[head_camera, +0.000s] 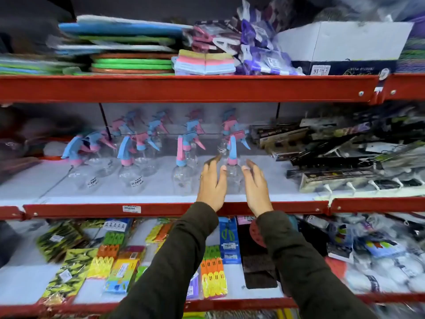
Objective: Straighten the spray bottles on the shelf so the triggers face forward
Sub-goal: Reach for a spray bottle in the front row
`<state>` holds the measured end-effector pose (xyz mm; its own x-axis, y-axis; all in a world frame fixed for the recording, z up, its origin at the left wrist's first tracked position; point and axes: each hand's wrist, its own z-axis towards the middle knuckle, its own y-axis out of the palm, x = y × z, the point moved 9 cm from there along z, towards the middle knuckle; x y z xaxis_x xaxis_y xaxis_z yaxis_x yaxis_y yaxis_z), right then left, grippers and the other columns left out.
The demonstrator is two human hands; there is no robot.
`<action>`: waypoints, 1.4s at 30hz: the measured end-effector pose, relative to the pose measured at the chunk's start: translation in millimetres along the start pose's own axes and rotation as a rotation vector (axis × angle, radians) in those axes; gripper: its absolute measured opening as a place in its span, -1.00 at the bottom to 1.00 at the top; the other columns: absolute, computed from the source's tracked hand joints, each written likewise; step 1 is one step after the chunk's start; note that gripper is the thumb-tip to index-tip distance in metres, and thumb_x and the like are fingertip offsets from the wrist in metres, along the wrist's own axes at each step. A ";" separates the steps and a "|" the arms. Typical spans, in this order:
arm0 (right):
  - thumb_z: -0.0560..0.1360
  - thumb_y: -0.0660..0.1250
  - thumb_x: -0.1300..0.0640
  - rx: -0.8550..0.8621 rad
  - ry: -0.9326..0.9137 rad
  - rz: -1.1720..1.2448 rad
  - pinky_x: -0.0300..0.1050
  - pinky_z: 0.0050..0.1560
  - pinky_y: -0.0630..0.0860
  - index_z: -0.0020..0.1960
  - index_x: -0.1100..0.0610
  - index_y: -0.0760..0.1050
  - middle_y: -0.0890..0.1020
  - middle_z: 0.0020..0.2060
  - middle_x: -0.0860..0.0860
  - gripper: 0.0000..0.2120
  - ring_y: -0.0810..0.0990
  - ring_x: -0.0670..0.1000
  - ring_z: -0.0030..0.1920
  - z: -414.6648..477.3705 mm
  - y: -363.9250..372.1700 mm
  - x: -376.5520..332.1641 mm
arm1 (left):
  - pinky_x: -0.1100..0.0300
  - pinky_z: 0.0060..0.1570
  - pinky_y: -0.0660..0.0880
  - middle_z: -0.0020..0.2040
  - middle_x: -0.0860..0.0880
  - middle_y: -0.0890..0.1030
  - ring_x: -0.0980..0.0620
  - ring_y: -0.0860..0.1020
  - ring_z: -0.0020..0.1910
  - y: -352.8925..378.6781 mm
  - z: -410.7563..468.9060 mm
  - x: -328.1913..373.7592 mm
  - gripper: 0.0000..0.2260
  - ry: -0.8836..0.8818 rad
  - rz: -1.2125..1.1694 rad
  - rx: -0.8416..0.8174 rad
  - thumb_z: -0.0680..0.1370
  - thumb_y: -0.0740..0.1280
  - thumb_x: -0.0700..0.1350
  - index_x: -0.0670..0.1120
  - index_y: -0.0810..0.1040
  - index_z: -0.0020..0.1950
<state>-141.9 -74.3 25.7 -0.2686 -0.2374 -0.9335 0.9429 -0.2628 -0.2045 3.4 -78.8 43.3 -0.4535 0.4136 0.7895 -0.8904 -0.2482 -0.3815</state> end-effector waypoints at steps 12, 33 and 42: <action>0.68 0.13 -0.01 -0.074 0.215 0.192 0.13 0.47 0.44 0.21 -0.04 0.54 0.64 0.19 0.04 -0.75 0.59 0.08 0.28 22.8 14.3 24.1 | -0.10 0.49 0.31 0.43 -0.09 0.48 -0.07 0.44 0.41 39.6 21.3 -39.3 -0.60 -0.389 -0.382 -0.107 0.63 0.05 0.07 0.02 0.47 0.40; 0.67 0.15 0.11 0.111 -0.033 0.053 -0.25 0.25 0.45 0.30 0.01 0.55 0.60 0.30 0.05 -0.71 0.54 -0.02 0.29 -16.2 -20.4 17.3 | -0.08 0.56 0.17 0.51 0.02 0.37 0.02 0.30 0.51 28.4 -24.9 -31.3 -0.33 -0.388 -0.464 -0.078 0.46 -0.02 0.38 0.10 0.40 0.45; 0.66 0.16 0.07 0.072 -0.104 0.194 -0.25 -0.03 0.50 0.09 -0.13 0.60 0.67 0.07 0.05 -0.76 0.61 -0.07 -0.05 -44.7 16.6 -24.8 | -0.06 0.49 0.30 0.36 0.09 0.51 0.10 0.43 0.39 -31.5 -34.2 -39.2 -0.58 -0.251 -0.475 0.125 0.51 0.00 0.30 0.26 0.49 0.24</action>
<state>-110.8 -31.0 32.3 -0.1061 -0.3844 -0.9171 0.9633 -0.2683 0.0011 48.0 -57.3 7.9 0.0341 0.2881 0.9570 -0.9766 -0.1938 0.0931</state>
